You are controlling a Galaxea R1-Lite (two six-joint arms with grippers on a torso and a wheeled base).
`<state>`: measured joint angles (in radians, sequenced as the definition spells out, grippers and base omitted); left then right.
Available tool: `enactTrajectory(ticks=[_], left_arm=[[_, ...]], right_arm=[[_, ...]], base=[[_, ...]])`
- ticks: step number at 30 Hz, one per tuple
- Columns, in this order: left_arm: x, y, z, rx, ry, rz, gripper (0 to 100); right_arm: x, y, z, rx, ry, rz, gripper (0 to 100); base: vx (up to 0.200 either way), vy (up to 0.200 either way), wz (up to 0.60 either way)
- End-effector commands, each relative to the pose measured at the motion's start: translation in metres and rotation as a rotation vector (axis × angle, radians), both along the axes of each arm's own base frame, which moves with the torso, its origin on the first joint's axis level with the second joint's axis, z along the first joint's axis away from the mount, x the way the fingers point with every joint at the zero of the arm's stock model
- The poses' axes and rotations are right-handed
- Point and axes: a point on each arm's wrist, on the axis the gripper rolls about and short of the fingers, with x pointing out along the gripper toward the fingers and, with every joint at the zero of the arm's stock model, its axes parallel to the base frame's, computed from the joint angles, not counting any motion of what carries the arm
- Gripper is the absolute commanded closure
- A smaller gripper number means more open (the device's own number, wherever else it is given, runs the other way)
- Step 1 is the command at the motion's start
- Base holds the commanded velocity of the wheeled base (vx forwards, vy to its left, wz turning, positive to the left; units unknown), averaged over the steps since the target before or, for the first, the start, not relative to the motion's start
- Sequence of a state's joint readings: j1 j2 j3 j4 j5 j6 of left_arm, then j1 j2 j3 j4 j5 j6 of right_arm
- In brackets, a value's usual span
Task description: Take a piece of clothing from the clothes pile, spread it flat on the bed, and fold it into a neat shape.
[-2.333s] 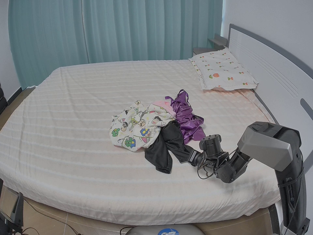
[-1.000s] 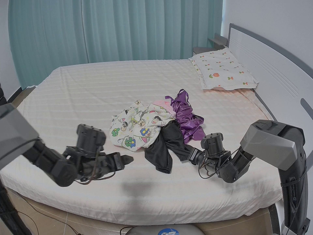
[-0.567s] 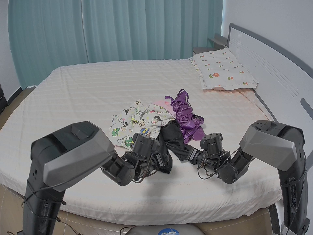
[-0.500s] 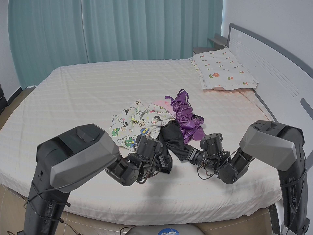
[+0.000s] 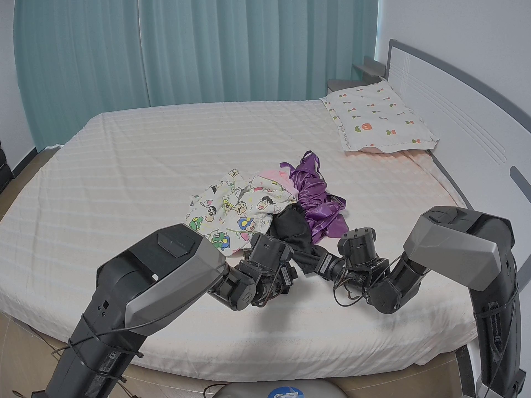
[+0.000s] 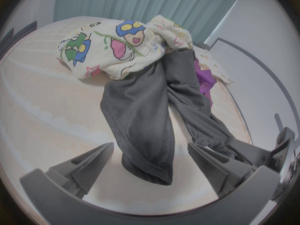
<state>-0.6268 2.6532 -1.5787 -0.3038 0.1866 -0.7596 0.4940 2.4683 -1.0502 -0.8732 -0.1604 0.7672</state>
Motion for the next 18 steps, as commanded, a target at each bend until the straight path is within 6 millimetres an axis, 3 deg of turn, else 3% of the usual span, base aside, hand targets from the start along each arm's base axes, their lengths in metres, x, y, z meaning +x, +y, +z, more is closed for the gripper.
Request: enactTrajectory(ticks=[1, 3, 4, 10, 15, 18], left_arm=[[0.006, -0.002, 0.001, -0.002, -0.003, 0.004, 0], [0.007, -0.002, 0.002, -0.002, 0.000, 0.008, 0], [0.008, -0.002, 0.002, -0.001, 0.001, 0.012, 100], [0.008, 0.000, 0.002, -0.012, 0.001, 0.079, 100], [0.009, 0.018, 0.002, -0.022, 0.025, 0.173, 100], [0.008, 0.039, 0.044, -0.133, 0.007, 0.274, 100]], right_arm=[[0.000, 0.001, -0.001, 0.001, 0.002, 0.002, 100], [0.000, 0.001, -0.001, 0.001, 0.002, 0.002, 100], [-0.001, 0.000, -0.001, -0.001, 0.004, 0.002, 100], [-0.002, -0.001, 0.003, 0.014, 0.004, 0.003, 100], [-0.001, -0.001, 0.009, 0.034, -0.029, 0.002, 100], [-0.003, 0.002, 0.024, 0.095, -0.123, 0.012, 100]], base=[[0.000, 0.000, 0.00], [0.000, 0.000, 0.00], [0.000, 0.000, 0.00], [0.000, 0.000, 0.00], [0.000, 0.000, 0.00], [0.000, 0.000, 0.00]])
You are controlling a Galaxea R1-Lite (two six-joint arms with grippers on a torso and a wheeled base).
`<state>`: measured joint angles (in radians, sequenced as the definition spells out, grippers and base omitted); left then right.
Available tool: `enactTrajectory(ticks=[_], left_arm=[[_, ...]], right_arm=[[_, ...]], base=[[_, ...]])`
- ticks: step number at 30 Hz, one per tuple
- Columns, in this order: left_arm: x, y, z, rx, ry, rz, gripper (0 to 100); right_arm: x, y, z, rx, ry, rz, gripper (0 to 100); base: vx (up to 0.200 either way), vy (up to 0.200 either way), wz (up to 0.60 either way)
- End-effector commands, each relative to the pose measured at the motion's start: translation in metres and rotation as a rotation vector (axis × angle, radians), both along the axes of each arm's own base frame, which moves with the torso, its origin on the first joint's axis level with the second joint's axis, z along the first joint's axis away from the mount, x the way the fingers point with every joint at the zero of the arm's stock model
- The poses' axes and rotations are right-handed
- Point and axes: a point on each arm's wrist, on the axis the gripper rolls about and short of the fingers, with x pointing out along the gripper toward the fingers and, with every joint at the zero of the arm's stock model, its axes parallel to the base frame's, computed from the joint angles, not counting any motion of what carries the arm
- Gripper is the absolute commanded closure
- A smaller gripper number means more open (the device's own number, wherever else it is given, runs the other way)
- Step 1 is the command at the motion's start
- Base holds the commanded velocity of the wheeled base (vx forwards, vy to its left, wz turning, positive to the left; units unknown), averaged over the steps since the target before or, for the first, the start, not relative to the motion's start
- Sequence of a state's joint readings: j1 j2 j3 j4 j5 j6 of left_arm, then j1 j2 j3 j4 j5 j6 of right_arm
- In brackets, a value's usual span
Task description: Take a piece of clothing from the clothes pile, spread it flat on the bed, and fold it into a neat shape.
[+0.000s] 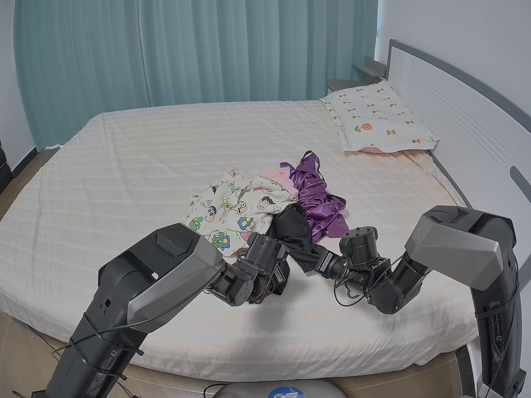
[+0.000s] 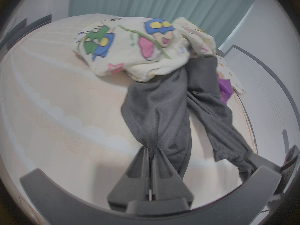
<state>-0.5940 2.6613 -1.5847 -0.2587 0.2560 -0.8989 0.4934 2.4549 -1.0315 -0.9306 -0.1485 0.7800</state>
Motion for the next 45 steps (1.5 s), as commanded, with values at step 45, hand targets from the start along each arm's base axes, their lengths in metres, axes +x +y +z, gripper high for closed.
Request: enactTrajectory(ticks=[45], left_arm=[[-0.129, 0.143, 0.236, -0.504, -0.248, 0.090, 100]], right_arm=[[-0.054, -0.050, 0.176, 0.305, -0.484, 0.095, 100]], base=[[-0.009, 0.000, 0.00]])
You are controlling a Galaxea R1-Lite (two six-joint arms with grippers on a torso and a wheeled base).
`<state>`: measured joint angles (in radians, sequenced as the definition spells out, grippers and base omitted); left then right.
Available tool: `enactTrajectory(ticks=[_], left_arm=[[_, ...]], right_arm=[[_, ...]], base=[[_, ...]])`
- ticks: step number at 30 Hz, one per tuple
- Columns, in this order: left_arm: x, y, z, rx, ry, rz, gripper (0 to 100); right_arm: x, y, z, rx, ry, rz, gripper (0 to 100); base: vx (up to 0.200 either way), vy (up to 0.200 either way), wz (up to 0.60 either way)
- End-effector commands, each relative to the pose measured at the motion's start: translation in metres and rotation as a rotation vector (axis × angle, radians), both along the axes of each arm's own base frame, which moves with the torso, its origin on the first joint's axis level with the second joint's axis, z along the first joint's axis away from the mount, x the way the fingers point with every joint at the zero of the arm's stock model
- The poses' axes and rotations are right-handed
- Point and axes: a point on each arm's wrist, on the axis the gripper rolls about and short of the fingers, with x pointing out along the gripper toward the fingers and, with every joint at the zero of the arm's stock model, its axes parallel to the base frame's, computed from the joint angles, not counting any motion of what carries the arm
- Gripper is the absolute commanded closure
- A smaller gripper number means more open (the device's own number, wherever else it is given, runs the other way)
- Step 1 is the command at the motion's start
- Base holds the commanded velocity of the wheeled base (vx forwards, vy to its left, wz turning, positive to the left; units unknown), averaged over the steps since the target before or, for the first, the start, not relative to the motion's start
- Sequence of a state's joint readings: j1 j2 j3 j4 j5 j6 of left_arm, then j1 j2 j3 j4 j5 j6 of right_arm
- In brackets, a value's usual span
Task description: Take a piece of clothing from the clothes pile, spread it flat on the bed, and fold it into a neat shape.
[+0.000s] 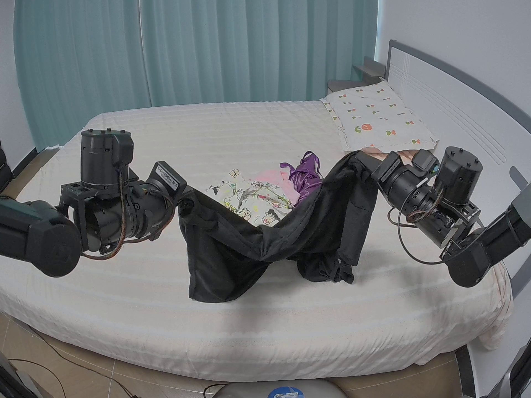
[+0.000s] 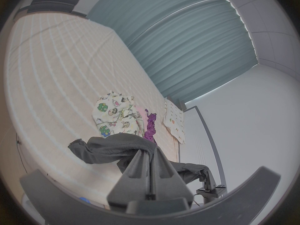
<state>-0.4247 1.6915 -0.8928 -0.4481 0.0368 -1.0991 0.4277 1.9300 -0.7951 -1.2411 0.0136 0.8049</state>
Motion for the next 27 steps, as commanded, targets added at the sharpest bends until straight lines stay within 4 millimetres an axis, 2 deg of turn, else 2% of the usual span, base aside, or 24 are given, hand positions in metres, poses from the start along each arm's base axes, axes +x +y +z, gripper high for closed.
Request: enactTrajectory(ticks=[1, 4, 13, 16, 21, 27], left_arm=[[-0.006, 0.003, -0.010, -0.020, 0.051, -0.020, 100], [-0.006, 0.006, -0.015, -0.025, 0.072, -0.013, 100], [-0.003, 0.007, -0.023, -0.015, 0.097, -0.005, 100], [0.000, 0.015, -0.022, -0.023, 0.098, 0.010, 100], [0.003, 0.028, -0.021, -0.053, 0.107, 0.002, 100], [0.005, 0.033, -0.016, -0.081, 0.098, 0.025, 100]], right_arm=[[0.001, 0.004, -0.009, -0.013, 0.026, 0.008, 100], [-0.001, 0.006, -0.011, -0.017, 0.033, 0.014, 100], [0.000, 0.009, -0.018, -0.025, 0.051, 0.020, 100], [-0.001, 0.010, -0.016, -0.023, 0.047, 0.023, 100], [-0.001, 0.012, -0.016, -0.022, 0.046, 0.027, 100], [-0.003, 0.013, -0.011, -0.013, 0.026, 0.028, 100]], base=[[-0.200, 0.000, 0.00], [-0.200, 0.000, 0.00], [0.000, 0.000, 0.00], [0.000, 0.000, 0.00], [0.000, 0.200, 0.00], [0.000, 0.200, 0.00]])
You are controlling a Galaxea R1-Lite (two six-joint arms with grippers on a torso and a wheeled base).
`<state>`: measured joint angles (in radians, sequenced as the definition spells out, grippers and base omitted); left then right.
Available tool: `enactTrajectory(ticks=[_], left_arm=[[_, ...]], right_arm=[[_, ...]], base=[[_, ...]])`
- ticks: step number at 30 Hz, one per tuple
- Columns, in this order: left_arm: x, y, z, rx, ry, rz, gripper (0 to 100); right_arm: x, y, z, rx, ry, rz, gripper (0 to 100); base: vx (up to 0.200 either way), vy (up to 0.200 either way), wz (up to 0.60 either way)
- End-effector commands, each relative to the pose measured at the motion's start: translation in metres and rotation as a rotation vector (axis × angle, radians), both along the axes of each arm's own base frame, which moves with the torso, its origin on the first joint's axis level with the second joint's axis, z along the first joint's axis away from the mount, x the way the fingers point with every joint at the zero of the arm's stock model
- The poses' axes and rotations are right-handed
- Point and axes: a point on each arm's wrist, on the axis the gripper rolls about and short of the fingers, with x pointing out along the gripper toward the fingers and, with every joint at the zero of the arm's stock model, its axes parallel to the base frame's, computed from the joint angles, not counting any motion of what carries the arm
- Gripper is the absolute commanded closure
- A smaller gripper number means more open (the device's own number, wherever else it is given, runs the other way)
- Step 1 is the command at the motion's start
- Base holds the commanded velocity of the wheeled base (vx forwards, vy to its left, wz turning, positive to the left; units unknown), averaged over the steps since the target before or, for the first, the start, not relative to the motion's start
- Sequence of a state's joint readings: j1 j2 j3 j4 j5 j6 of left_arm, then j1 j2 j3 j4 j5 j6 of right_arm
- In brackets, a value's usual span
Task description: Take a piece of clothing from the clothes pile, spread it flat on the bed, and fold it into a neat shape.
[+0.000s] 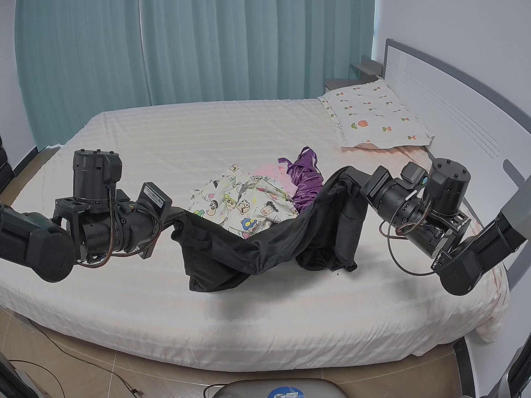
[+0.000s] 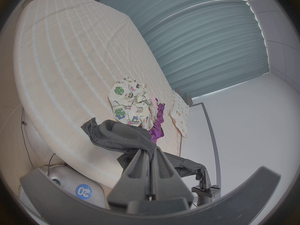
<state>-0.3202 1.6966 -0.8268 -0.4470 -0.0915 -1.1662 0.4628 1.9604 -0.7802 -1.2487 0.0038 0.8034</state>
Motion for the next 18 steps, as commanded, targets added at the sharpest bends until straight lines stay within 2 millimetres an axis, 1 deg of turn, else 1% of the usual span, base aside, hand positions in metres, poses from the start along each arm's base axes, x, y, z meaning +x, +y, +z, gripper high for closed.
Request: enactTrajectory(ticks=[1, 11, 18], left_arm=[[0.001, 0.005, 0.004, -0.005, -0.014, 0.018, 100], [-0.004, 0.007, 0.012, -0.011, -0.038, 0.020, 100], [-0.007, 0.009, 0.017, -0.010, -0.059, 0.029, 100]], right_arm=[[-0.001, 0.001, 0.003, 0.005, -0.009, 0.004, 100], [-0.002, 0.004, 0.001, 0.001, -0.005, 0.015, 100], [-0.004, 0.005, 0.004, 0.006, -0.013, 0.018, 100]], base=[[0.000, 0.200, 0.00], [0.000, 0.200, 0.00], [0.000, 0.200, 0.00]])
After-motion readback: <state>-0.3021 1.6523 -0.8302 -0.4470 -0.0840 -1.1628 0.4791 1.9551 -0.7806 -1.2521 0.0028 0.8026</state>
